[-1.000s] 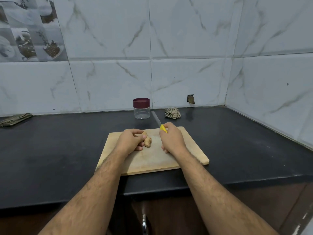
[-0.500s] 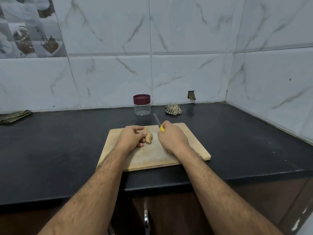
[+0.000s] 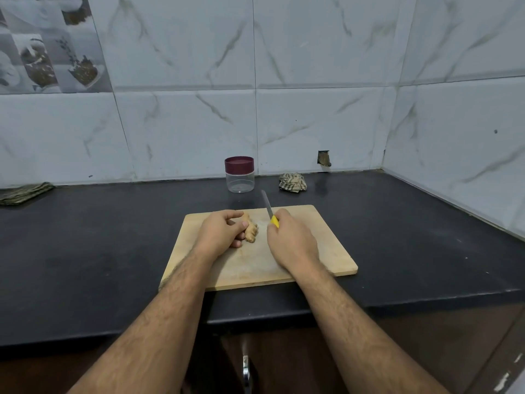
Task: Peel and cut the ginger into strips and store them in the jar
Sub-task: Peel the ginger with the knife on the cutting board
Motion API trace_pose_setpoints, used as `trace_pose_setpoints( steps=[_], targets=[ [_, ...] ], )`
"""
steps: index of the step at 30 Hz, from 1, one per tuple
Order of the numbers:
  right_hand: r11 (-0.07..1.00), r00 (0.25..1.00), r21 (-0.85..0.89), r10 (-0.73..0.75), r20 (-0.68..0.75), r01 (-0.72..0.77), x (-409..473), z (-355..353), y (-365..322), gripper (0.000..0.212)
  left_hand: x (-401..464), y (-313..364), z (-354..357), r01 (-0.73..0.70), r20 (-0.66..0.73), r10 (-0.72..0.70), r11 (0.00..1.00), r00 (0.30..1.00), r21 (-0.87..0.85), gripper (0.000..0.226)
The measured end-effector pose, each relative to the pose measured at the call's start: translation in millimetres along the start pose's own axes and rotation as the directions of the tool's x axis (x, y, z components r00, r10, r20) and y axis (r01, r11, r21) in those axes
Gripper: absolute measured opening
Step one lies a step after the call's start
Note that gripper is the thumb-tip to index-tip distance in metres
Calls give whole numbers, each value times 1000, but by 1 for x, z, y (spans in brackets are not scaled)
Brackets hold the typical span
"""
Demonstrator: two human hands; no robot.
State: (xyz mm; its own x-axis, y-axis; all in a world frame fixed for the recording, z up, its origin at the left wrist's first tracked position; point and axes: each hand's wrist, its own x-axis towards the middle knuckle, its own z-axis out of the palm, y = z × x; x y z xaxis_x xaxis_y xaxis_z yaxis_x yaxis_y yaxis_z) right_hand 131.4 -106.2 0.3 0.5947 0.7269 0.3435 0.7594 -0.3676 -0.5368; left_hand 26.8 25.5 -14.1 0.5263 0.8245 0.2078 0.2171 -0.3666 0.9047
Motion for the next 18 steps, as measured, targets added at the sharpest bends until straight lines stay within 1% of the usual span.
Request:
trace_pose_setpoints(
  steps=[2, 4, 6, 9, 12, 14, 18],
  targets=[
    [1000, 998, 3, 2, 55, -2, 1, -6, 0, 10, 0, 0, 0, 0, -6, 0, 1000, 1000, 12, 36],
    [999, 990, -37, -1, 138, 6, 3, -15, -1, 8, 0, -1, 0, 6, -8, -6, 1000, 1000, 6, 36],
    [995, 981, -99, -5, 196, 25, 3, -22, -1, 16, 0, 0, 0, 17, -6, -17, 1000, 1000, 0, 35],
    [985, 969, -155, -29, 247, 69, -3, -26, -2, 32, 2, 0, -1, 33, 2, -33, 999, 999, -16, 33],
    [983, 965, -148, -65, 256, 106, -10, -25, -4, 43, 5, -1, -1, 43, 11, -43, 999, 999, -28, 33],
    [986, 968, -134, -69, 243, 104, -11, -24, -4, 49, 5, -1, -1, 46, 14, -46, 998, 999, -32, 33],
    [985, 968, -138, -67, 242, 103, -14, -23, -5, 50, 5, -1, -1, 46, 18, -46, 998, 999, -33, 32]
  ],
)
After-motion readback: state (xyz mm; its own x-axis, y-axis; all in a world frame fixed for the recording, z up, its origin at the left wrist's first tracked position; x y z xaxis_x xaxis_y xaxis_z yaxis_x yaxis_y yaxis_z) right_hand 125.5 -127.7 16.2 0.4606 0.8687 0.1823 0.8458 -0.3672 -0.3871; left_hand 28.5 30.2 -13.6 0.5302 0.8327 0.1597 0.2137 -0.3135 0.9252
